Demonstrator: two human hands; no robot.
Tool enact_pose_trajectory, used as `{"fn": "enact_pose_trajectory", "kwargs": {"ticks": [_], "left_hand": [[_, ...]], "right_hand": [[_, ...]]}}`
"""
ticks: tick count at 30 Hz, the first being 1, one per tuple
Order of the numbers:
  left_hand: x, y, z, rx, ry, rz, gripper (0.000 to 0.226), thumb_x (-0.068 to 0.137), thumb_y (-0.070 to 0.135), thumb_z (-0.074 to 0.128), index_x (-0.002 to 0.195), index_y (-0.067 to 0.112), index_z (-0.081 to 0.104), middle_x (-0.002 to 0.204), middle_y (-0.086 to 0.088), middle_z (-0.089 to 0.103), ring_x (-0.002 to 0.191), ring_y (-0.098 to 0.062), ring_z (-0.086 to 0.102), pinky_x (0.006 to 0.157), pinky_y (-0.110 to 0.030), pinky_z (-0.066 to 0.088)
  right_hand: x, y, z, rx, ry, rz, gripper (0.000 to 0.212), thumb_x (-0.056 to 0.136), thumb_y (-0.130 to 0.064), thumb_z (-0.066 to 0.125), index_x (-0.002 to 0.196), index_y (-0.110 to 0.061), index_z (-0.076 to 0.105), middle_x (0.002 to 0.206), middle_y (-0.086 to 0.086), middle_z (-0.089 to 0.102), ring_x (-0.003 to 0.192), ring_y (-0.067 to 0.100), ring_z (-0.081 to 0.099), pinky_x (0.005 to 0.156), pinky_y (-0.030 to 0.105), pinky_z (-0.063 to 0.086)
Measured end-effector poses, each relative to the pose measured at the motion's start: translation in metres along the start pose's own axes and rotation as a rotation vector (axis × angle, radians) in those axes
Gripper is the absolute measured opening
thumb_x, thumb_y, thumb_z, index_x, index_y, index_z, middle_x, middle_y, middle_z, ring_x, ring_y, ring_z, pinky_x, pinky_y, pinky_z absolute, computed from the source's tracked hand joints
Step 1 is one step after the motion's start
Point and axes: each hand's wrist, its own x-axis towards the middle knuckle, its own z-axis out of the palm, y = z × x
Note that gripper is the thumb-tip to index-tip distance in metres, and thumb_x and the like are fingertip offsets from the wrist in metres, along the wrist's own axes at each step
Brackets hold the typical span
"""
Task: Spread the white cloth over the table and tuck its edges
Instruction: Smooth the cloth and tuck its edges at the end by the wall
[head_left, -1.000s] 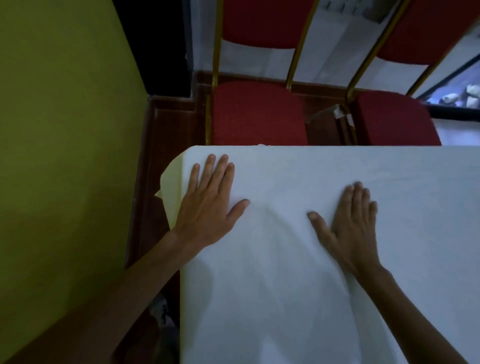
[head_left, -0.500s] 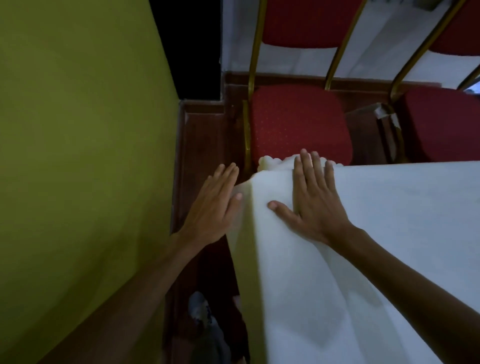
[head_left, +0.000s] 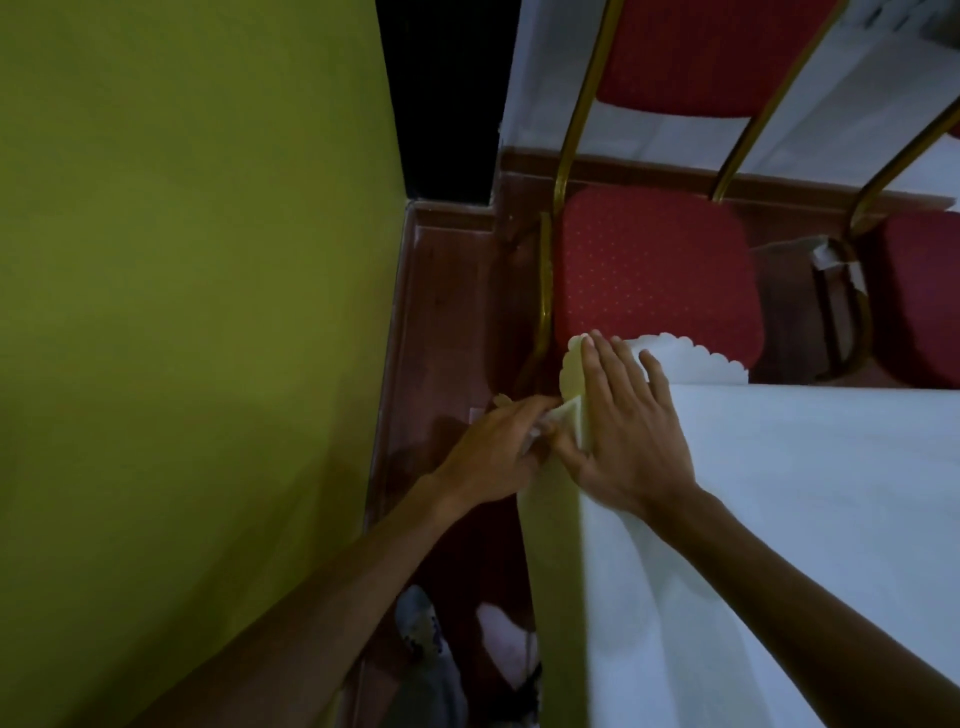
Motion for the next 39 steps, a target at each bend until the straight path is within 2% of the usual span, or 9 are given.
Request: {"fn": "enact_pose_trajectory", "kwargs": {"ticks": [3,7,9,19,22,26,30,37,39], "left_hand": [[-0.005,-0.014,0.008,0.032,-0.008,-0.059,0.025,0.102,0.043,0.044,0.116,0.024,0.051,0.105,-0.005,0.067,0.095,-0.022,0.065,0.073,-0.037,0.051],[-0.01,-0.037,0.023,0.048,-0.033,-0.067,0.024,0.101,0.023,0.048,0.122,0.015,0.056,0.117,-0.01,0.067,0.104,-0.028,0.066,0.079,-0.039,0.053],[-0.01,-0.045,0.026,0.064,0.0,-0.077,0.028,0.103,0.03,0.044,0.127,0.02,0.055,0.119,-0.007,0.069,0.104,-0.026,0.067,0.08,-0.041,0.056],[-0.013,-0.093,-0.022,0.434,0.023,0.05,0.015,0.094,0.015,0.054,0.106,0.02,0.046,0.085,-0.013,0.07,0.068,-0.036,0.068,0.054,-0.046,0.056],[-0.012,-0.097,-0.036,0.476,-0.006,0.091,0.022,0.089,0.006,0.061,0.102,0.019,0.05,0.079,-0.011,0.068,0.067,-0.031,0.066,0.056,-0.041,0.054],[-0.015,-0.096,-0.042,0.493,-0.029,0.069,0.002,0.093,0.009,0.058,0.094,0.011,0.058,0.078,-0.011,0.066,0.065,-0.03,0.064,0.053,-0.044,0.052],[-0.036,-0.119,-0.056,0.548,-0.075,0.033,0.031,0.088,0.026,0.041,0.088,0.008,0.066,0.083,-0.013,0.066,0.07,-0.032,0.065,0.057,-0.039,0.053],[-0.092,-0.153,-0.082,0.9,0.09,0.028,0.02,0.087,0.004,0.044,0.078,0.005,0.062,0.071,-0.013,0.058,0.062,-0.029,0.057,0.056,-0.037,0.049],[-0.1,-0.146,-0.086,0.971,0.043,-0.015,0.022,0.089,0.004,0.042,0.076,0.007,0.059,0.067,-0.012,0.056,0.06,-0.028,0.056,0.055,-0.035,0.048]], "right_hand": [[0.0,0.0,0.001,0.013,0.004,0.01,0.092,0.096,-0.069,0.024,0.161,-0.003,0.02,0.169,0.014,0.02,0.159,0.026,0.013,0.127,0.052,0.014],[0.001,0.001,0.002,0.02,0.01,0.017,0.09,0.096,-0.066,0.025,0.161,-0.004,0.021,0.169,0.012,0.023,0.158,0.024,0.016,0.128,0.05,0.012],[0.001,0.002,0.002,0.025,0.021,0.018,0.089,0.095,-0.065,0.029,0.161,-0.004,0.022,0.168,0.012,0.025,0.157,0.024,0.019,0.128,0.049,0.013],[0.0,0.004,0.002,0.031,0.047,0.017,0.087,0.095,-0.062,0.038,0.158,-0.003,0.029,0.163,0.014,0.035,0.152,0.027,0.031,0.128,0.049,0.018],[0.0,0.004,0.003,0.037,0.043,0.019,0.087,0.095,-0.063,0.038,0.158,-0.004,0.029,0.164,0.014,0.034,0.152,0.027,0.031,0.128,0.049,0.017],[0.001,0.005,0.003,0.043,0.055,0.016,0.086,0.095,-0.062,0.04,0.157,-0.004,0.031,0.162,0.014,0.037,0.15,0.028,0.035,0.127,0.049,0.018],[0.001,0.005,0.001,0.047,0.066,0.016,0.084,0.095,-0.059,0.041,0.156,-0.002,0.033,0.16,0.015,0.041,0.147,0.029,0.038,0.126,0.049,0.021],[0.0,0.005,0.001,0.045,0.066,0.017,0.084,0.096,-0.06,0.037,0.156,-0.001,0.034,0.158,0.015,0.043,0.147,0.029,0.039,0.126,0.049,0.021],[0.001,0.005,0.001,0.047,0.07,0.018,0.083,0.096,-0.059,0.038,0.156,-0.001,0.034,0.157,0.016,0.044,0.146,0.029,0.04,0.126,0.049,0.022]]}}
